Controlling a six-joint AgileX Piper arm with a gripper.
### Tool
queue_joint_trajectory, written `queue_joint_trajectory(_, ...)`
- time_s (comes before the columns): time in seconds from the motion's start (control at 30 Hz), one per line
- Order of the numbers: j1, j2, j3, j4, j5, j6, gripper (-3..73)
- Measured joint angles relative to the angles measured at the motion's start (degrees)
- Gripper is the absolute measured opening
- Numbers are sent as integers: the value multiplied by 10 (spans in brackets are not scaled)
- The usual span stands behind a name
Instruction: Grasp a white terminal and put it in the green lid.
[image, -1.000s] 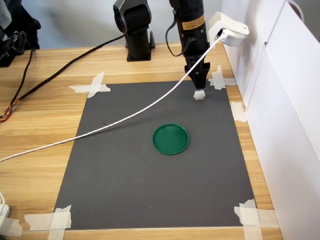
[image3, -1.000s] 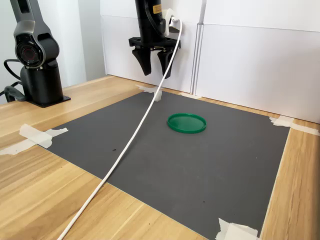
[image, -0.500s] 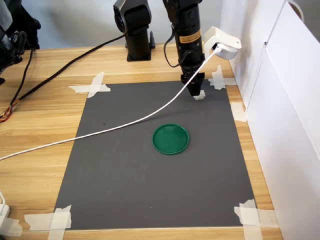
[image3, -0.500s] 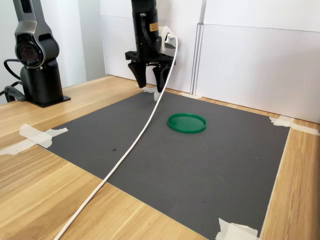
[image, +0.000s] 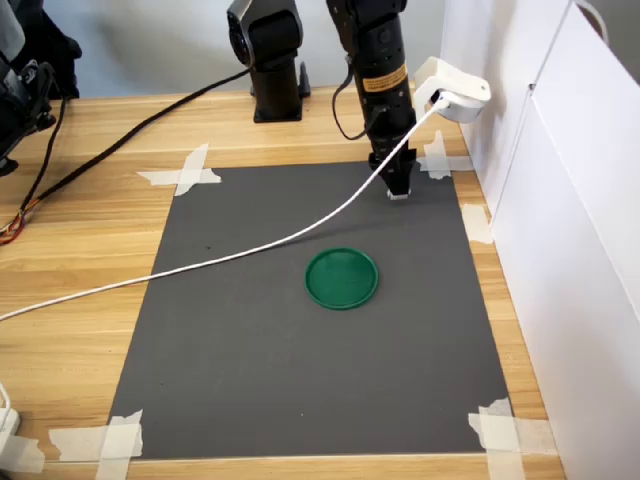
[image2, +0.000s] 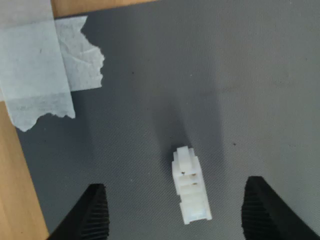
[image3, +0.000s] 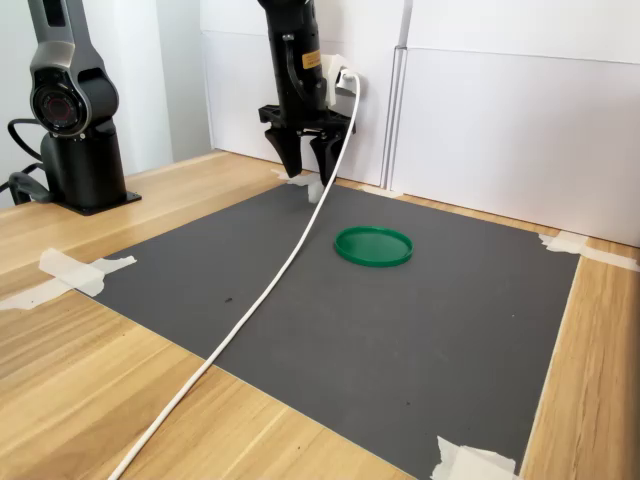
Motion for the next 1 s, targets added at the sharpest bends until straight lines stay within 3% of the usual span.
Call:
queue_joint_trajectory(0.73,0,38,0,-10,-29,-49,624)
queue_joint_trajectory(1.0,0,53,0,-2,-25,-46,533)
